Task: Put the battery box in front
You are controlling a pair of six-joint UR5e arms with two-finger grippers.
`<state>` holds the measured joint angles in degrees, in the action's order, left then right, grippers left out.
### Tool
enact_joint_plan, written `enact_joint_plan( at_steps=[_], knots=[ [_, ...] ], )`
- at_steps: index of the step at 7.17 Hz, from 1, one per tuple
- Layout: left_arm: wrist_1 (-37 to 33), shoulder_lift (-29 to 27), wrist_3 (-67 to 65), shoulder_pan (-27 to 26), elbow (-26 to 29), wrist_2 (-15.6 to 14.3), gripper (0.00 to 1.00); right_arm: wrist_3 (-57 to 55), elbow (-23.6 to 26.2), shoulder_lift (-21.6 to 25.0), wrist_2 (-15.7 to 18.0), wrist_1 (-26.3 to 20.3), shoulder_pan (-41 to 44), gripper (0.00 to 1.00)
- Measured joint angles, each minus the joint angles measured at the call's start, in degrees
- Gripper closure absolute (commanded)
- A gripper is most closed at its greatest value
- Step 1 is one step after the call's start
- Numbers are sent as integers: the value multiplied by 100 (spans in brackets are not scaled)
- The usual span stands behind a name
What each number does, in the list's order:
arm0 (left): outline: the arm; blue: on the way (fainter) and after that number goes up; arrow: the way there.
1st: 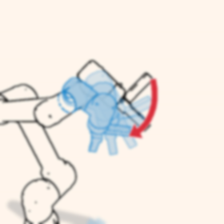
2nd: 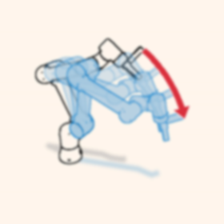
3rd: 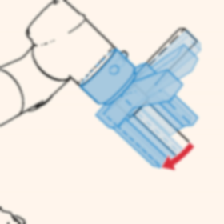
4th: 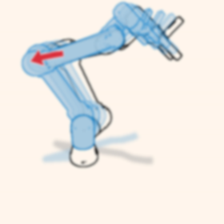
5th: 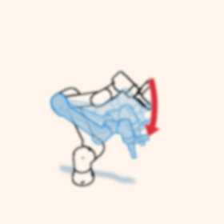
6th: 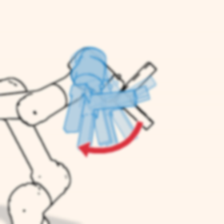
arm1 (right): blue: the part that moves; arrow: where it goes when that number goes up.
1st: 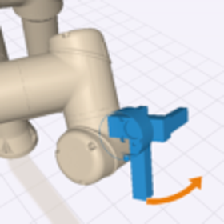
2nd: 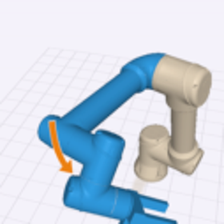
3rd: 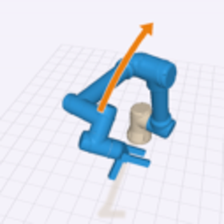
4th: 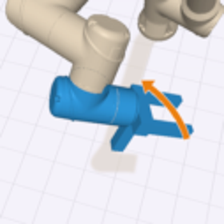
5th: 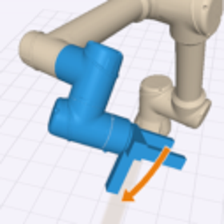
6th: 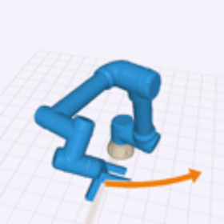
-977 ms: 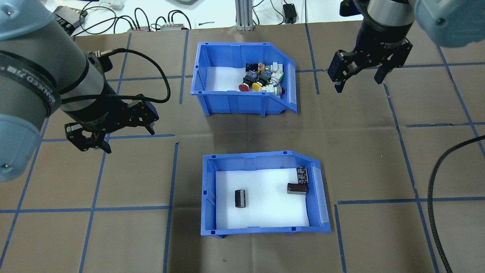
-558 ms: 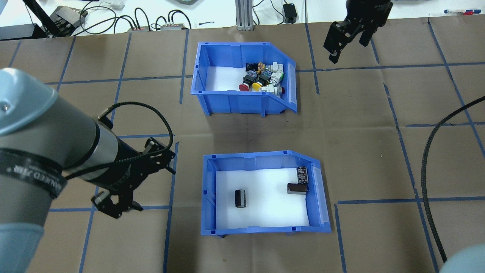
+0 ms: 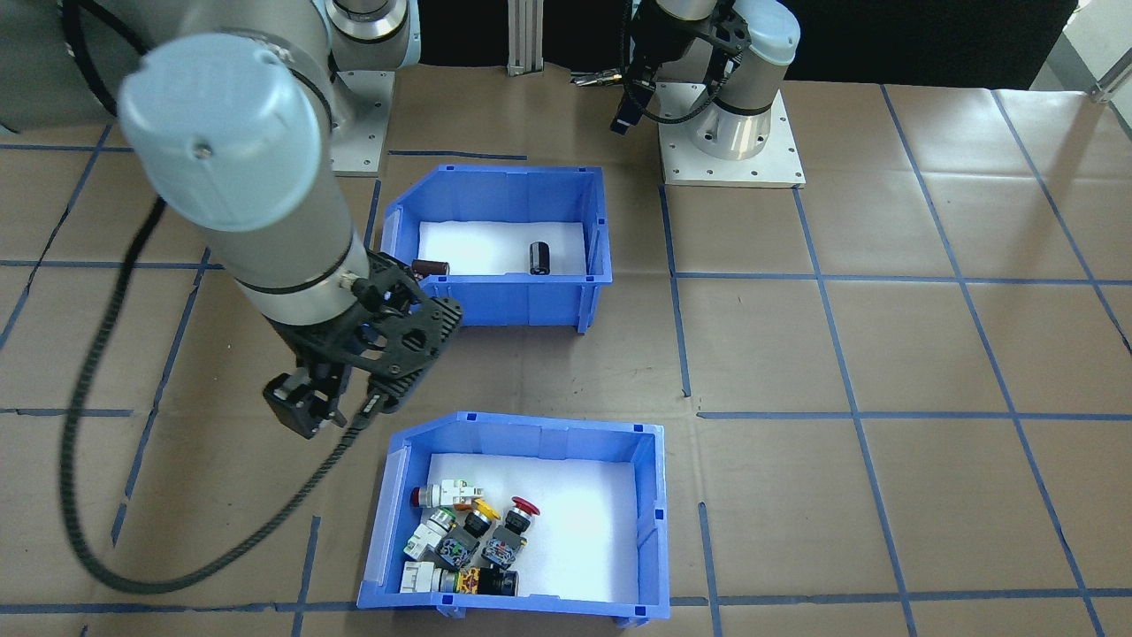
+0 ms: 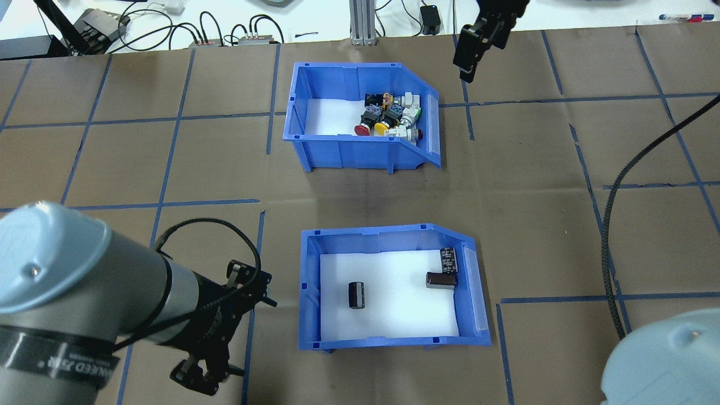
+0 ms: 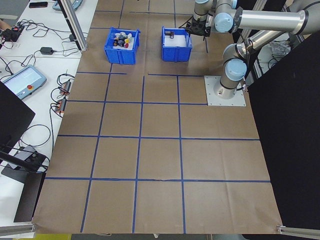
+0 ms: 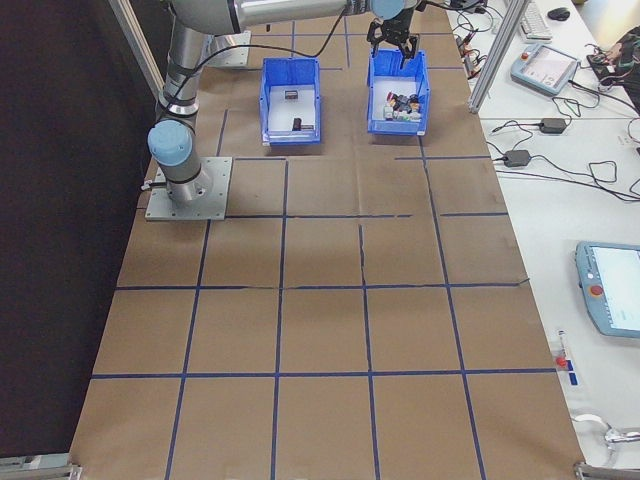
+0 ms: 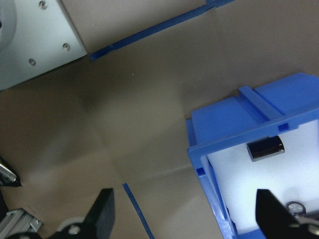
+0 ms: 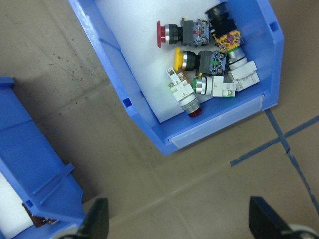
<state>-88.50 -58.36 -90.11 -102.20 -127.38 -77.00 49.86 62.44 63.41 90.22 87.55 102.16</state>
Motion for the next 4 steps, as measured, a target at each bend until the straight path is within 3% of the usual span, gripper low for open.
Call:
enact_joint_plan(
  at_steps=[2, 4],
  knots=[
    [253, -297, -883, -325, -28, 10, 3, 91, -38, -405, 53, 520, 646, 0],
    [1043, -876, -1763, -1004, -32, 0, 3, 163, -37, -680, 72, 857, 1048, 0]
  ],
)
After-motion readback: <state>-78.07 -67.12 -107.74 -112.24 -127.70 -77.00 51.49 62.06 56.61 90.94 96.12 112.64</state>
